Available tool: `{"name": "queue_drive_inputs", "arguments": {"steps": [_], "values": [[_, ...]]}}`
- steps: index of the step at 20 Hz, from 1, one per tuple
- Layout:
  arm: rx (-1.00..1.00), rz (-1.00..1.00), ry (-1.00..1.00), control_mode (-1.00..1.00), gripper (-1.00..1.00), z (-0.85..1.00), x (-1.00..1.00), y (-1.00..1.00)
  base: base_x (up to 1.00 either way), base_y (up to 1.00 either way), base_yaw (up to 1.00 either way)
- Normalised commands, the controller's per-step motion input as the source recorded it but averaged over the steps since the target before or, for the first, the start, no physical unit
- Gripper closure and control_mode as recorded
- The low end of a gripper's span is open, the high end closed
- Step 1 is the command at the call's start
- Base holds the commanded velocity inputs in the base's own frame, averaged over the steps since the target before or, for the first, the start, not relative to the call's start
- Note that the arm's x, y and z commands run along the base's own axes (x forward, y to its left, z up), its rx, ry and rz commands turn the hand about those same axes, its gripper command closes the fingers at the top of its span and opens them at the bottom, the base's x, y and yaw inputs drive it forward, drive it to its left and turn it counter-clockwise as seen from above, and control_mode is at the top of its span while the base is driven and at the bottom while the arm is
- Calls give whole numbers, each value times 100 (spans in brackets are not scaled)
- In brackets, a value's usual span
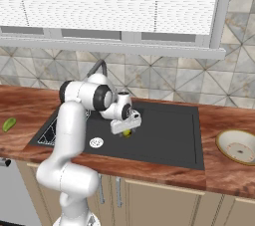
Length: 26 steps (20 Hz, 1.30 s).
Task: Remove the mango and pear from the sink. Then move the bowl and cup from the counter to the sink for washing.
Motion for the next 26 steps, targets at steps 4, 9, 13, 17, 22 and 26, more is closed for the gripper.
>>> {"name": "queue_drive_inputs", "arguments": {"steps": [4,9,13,17,22,26], "values": [[0,0,0,-100,-100,-9,-3,0,0,0,0],[0,0,0,-100,-100,-6,11,1,0,0,0],[0,0,0,-100,-100,-1,15,0,0,0,0],[0,0,0,-100,-100,0,10,1,0,0,0],[0,0,0,-100,-100,-1,5,2,0,0,0],[0,0,4,-100,100,-13,1,0,0,0,0]]}}
